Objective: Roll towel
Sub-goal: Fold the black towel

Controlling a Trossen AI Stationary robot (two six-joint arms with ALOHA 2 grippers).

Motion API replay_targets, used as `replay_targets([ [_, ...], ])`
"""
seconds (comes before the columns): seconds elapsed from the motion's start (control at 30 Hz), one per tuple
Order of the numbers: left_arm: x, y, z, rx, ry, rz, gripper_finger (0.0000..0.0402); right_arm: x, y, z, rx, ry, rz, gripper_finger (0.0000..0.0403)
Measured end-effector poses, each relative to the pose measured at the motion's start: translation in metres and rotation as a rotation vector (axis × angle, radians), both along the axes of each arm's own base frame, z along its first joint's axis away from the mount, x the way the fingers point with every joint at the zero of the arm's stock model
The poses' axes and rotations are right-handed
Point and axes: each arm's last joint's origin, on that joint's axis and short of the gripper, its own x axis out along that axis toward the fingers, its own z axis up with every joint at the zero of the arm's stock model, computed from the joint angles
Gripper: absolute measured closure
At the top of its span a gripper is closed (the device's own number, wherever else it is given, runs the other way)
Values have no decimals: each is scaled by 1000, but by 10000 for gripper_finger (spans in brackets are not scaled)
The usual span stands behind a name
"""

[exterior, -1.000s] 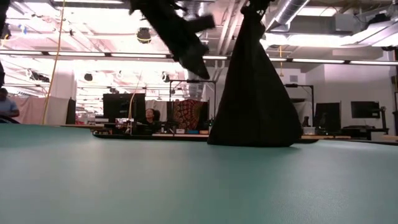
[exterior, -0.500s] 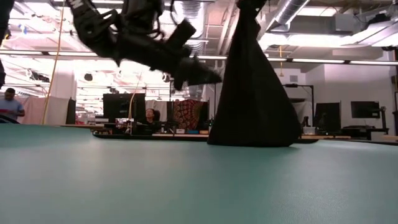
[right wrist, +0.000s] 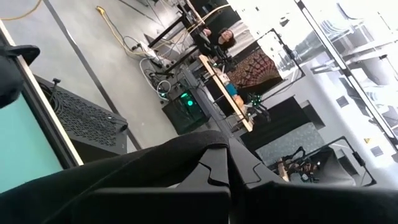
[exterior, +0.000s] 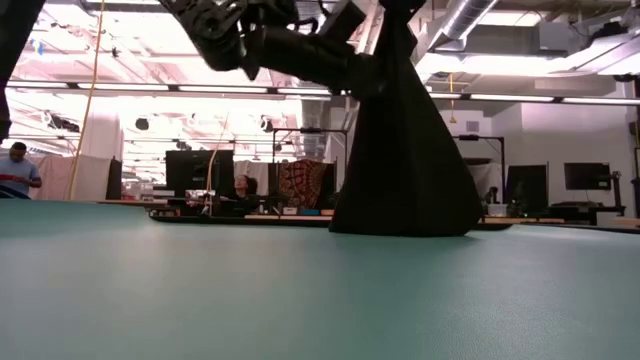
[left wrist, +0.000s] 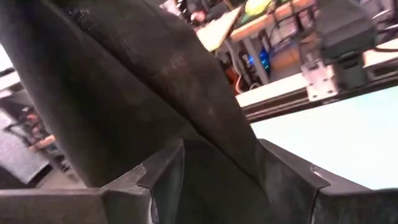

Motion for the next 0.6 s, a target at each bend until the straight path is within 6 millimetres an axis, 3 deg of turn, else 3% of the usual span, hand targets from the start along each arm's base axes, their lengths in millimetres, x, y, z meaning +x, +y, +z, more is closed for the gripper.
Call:
replay_targets([
  [0.23,10,-10,2,20,-4,156,212,0,0,0,0,3,1,401],
  [0.6,8,5,6,-83,-90,170,212,1,0,0,2,4,24,401],
])
